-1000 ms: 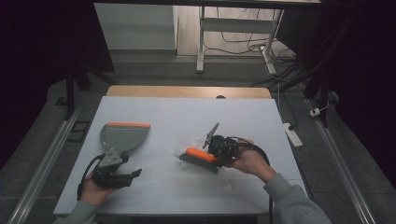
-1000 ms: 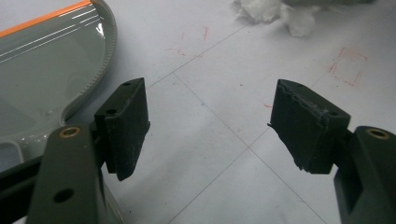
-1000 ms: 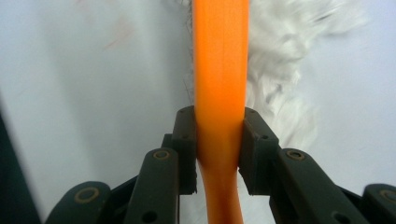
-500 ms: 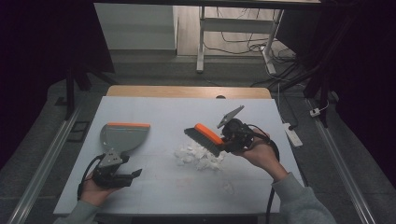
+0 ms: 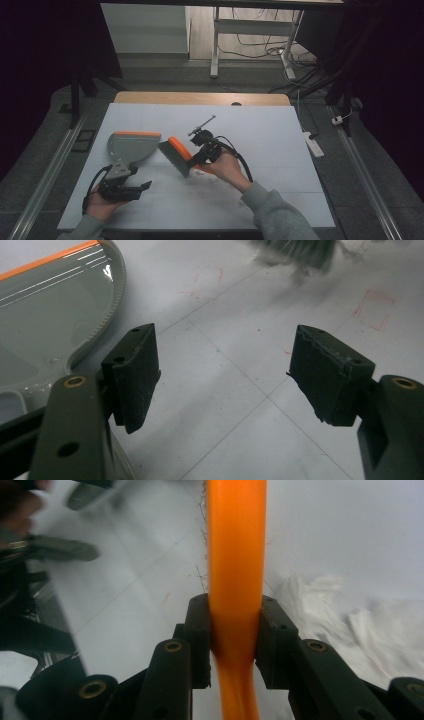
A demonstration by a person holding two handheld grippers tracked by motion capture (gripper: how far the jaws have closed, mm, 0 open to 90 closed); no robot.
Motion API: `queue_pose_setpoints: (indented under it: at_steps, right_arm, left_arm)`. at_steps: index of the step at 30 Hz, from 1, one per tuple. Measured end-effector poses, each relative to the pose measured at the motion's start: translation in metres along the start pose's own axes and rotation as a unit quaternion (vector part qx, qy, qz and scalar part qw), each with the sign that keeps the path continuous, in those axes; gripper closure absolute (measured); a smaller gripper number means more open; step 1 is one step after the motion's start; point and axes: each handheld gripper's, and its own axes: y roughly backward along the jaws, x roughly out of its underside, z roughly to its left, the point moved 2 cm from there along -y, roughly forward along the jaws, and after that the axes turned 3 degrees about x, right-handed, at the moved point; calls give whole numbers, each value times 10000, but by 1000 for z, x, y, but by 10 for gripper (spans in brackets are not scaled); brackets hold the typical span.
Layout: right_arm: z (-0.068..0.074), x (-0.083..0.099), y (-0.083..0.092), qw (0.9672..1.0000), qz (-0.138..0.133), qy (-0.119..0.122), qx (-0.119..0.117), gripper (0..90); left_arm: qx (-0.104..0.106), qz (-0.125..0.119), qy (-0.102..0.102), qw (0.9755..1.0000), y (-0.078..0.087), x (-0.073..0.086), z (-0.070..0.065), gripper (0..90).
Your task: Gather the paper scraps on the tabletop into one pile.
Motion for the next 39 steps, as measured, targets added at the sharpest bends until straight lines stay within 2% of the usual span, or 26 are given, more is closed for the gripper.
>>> queue_pose_setpoints:
  at_steps: [2,3,4,5,6,8,10,12,15,17,19,22,26,29,31,33,34,36,39]
  right_arm:
    - [-5,-1,-13,9996,235,-90,103,705]
    - [-9,0,-14,9990,299,-79,316,705]
    - [-15,1,-12,9985,322,-158,409,705]
    - [-22,3,-9,9984,313,-282,375,705]
    - [-29,6,-4,9978,325,-372,448,705]
    - [-40,12,7,9960,321,-399,729,705]
    - [-48,18,16,9962,223,-489,687,705]
    - [-48,22,25,9963,117,-463,716,704]
    - [-43,26,48,9977,-278,-262,555,704]
    - [-40,30,67,9971,-557,-88,503,704]
    - [-41,36,85,9965,-696,44,459,704]
    - [-45,50,107,9954,-742,202,565,704]
    - [-51,74,128,9947,-679,423,653,704]
    - [-50,98,137,9941,-407,839,555,704]
    - [-49,116,137,9916,-28,1210,454,704]
    - [-47,134,133,9864,295,1581,337,704]
    - [-44,142,131,9844,433,1694,217,704]
    - [-39,155,127,9788,670,1934,-22,704]
    - [-33,168,116,9686,1050,2252,-80,704]
  left_arm:
    - [8,-2,-21,10000,1,0,0,289]
    - [10,-8,-21,10000,1,0,-1,289]
    - [13,-17,-15,10000,1,0,0,289]
    - [16,-20,-5,10000,1,0,0,289]
    - [19,-18,-1,10000,0,0,0,289]
    - [27,-13,-4,10000,-1,0,0,289]
    - [39,11,-19,10000,-1,-1,0,289]
    - [33,12,-33,10000,-1,-1,-1,289]
    - [17,-15,-20,10000,0,-1,-1,289]
    - [20,-9,-5,10000,0,-1,0,289]
    - [32,7,-18,10000,-1,-1,-1,289]
    - [30,4,-27,10000,-1,-1,-1,289]
    - [18,-4,-22,10000,-1,-1,-2,288]
    - [14,5,-16,10000,-1,-1,-2,289]
    - [11,19,-15,10000,-2,-1,-2,289]
    - [11,36,-19,10000,-3,-2,-2,289]
    - [15,48,-19,10000,-3,-2,-2,289]
    - [3,57,-17,10000,-4,-2,-3,289]
    - [-6,54,-12,10000,-4,-2,-3,289]
